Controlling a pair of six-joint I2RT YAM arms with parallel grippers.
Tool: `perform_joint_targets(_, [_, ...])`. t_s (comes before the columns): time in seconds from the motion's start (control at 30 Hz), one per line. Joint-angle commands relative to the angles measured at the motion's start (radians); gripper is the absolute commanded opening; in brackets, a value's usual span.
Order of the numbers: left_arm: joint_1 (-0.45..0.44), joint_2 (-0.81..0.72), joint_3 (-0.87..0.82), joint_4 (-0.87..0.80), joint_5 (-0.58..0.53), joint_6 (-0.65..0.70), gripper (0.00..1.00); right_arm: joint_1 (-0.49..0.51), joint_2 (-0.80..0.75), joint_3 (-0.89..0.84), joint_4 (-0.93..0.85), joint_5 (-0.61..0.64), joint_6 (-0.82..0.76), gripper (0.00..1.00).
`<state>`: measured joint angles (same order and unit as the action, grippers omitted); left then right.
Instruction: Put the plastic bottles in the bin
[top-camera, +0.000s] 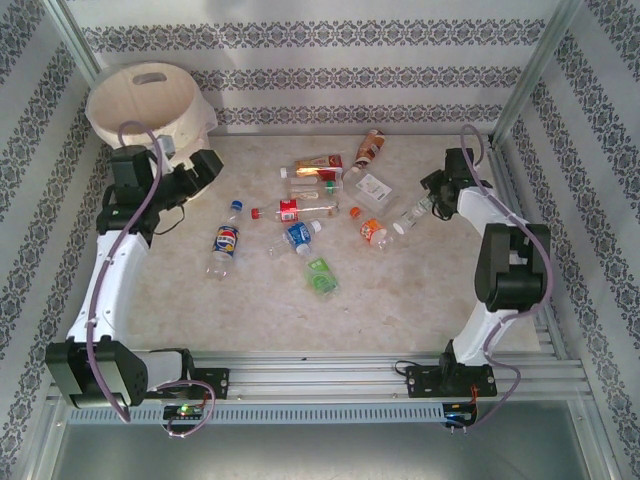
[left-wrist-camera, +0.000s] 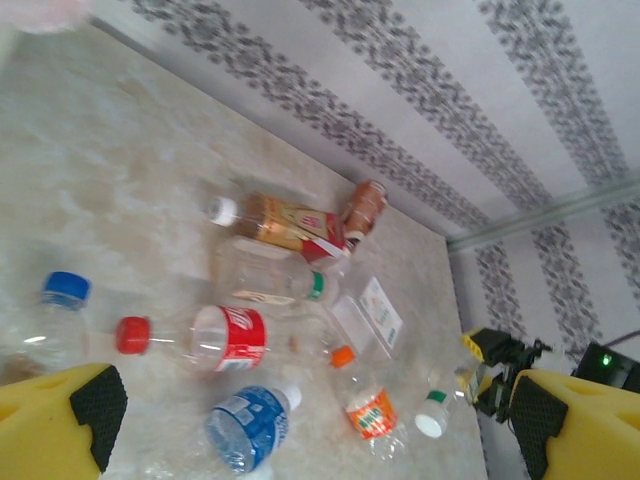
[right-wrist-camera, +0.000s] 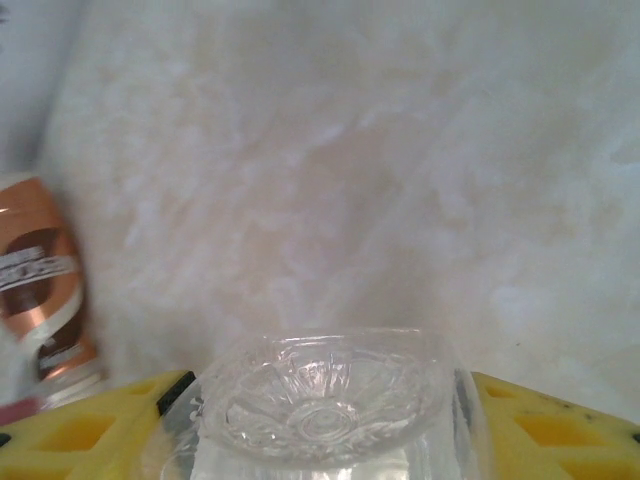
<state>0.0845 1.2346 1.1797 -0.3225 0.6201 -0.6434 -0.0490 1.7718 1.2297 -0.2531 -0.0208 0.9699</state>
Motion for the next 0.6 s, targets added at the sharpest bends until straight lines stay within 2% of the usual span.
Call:
perform_joint_targets(0.0, [-0.083,0.033,0.013,0.113,0.070,0.029,1.00,0.042,-0.106,-0.036,0.067,-0.024,-0.078,0.28])
perform_joint_targets(0.13, [-0.217,0.096,0.067,0.099,0.020,0.120,1.00,0.091,-0.202,-0.056,0.097,-0.058,-0.090,0.22])
perform_joint_targets(0.3, [-0.351,0.200,0.157,0.085,-0.015,0.242,1.00,0.199,-0.289,-0.040,0.139,-0.101,-0.111,0.22])
perform_joint_targets(0.57, [-0.453,0.356,0.282,0.120,0.064,0.322,1.00,0.340,-0.319,-0.006,0.198,-0.171,-0.040,0.24])
